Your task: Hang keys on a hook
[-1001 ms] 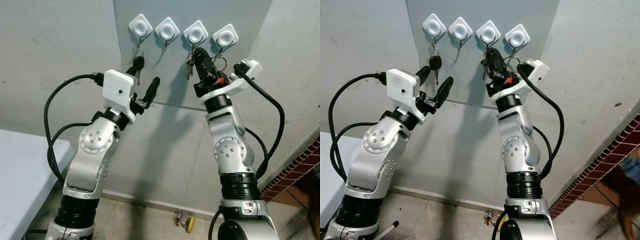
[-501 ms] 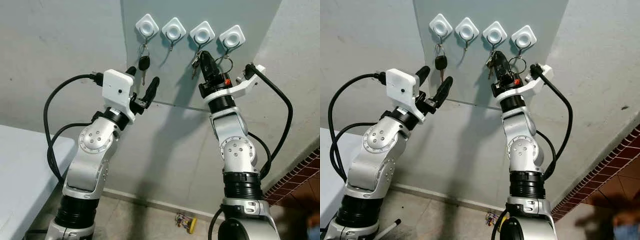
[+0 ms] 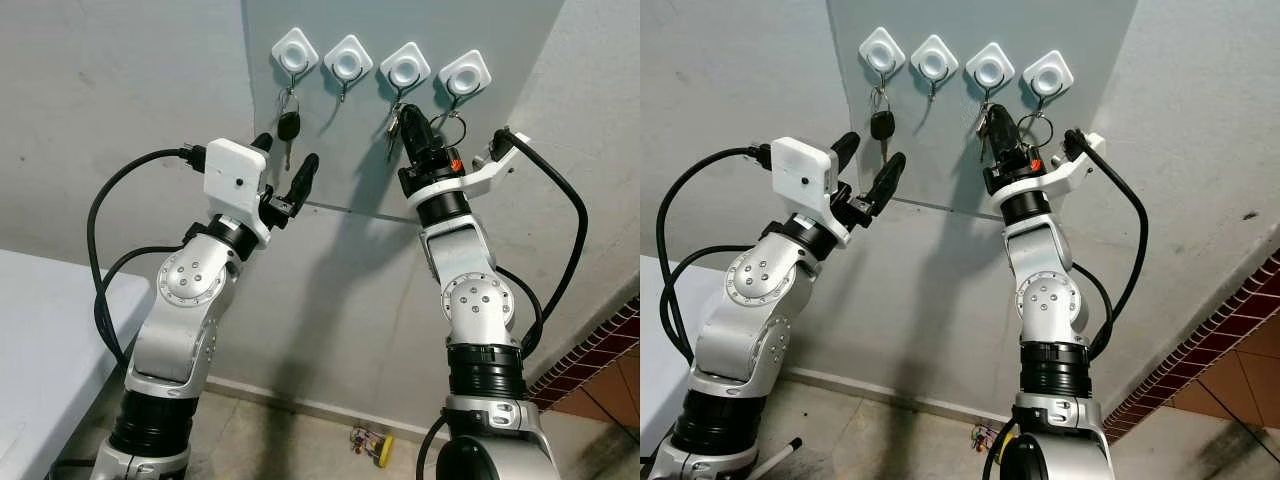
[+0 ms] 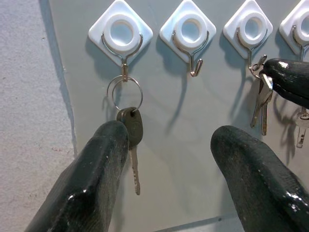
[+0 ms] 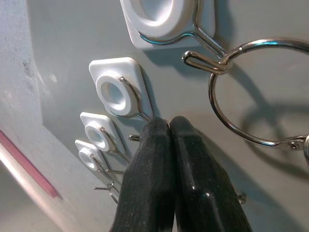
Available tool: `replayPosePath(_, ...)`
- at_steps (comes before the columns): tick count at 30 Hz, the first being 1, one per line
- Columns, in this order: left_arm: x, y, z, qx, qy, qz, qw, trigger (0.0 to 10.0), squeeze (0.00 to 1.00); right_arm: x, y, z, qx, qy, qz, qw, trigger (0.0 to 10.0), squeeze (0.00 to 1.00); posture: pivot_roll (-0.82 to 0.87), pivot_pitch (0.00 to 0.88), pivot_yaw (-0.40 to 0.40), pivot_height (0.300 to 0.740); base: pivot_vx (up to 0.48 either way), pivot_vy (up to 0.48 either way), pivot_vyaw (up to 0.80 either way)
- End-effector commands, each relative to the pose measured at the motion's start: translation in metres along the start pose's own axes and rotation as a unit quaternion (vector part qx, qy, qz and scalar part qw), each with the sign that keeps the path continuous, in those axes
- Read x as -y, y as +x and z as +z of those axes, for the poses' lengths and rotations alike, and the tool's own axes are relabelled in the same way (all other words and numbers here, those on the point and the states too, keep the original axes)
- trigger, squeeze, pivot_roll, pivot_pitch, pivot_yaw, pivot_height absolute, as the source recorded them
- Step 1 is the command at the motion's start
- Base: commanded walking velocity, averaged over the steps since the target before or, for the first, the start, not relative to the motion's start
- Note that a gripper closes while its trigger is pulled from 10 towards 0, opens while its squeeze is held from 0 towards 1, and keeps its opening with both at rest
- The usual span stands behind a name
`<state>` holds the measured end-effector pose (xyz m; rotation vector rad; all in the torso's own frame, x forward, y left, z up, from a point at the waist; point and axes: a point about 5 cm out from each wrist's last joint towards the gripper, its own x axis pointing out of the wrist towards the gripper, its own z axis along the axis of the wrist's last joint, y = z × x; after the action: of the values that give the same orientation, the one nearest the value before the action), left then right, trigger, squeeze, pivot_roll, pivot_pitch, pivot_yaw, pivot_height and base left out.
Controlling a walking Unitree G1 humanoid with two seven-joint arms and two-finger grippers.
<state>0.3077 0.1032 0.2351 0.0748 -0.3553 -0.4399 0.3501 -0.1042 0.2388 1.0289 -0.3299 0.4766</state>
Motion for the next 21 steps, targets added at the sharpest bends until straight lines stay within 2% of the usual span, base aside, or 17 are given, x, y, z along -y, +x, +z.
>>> replayPosePath(1, -0.0005, 0.0012, 0.0052, 0.007, -0.001, 0.002, 1.0, 10.0, 0.0, -0.0059, 0.0036, -0.0057, 0.002, 0.024, 0.002, 1.0, 10.0, 0.0, -0.05, 0.0, -0.041, 0.724, 0.0, 0.0, 0.0)
replayPosePath(15, -0.0011, 0.0003, 0.0053, 0.008, -0.003, 0.005, 1.0, 10.0, 0.0, -0.0076, 0.0037, -0.0058, 0.002, 0.024, 0.006, 1.0, 10.0, 0.0, -0.05, 0.0, -0.045, 0.724, 0.0, 0.0, 0.0)
replayPosePath(16, -0.0012, 0.0002, 0.0053, 0.009, -0.003, 0.005, 1.0, 10.0, 0.0, -0.0077, 0.0037, -0.0058, 0.002, 0.025, 0.007, 1.0, 10.0, 0.05, -0.05, 0.0, -0.045, 0.724, 0.0, 0.0, 0.0)
replayPosePath(17, -0.0011, 0.0003, 0.0053, 0.009, -0.003, 0.006, 1.0, 10.0, 0.0, -0.0076, 0.0036, -0.0056, 0.003, 0.025, 0.007, 1.0, 10.0, 1.0, -0.05, 0.0, -0.046, 0.724, 0.0, 0.0, 0.0)
replayPosePath(21, -0.0007, 0.0005, 0.0052, 0.009, -0.004, 0.006, 1.0, 10.0, 0.0, -0.0077, 0.0034, -0.0052, 0.004, 0.026, 0.009, 1.0, 10.0, 1.0, -0.05, 0.0, -0.046, 0.724, 0.0, 0.0, 0.0)
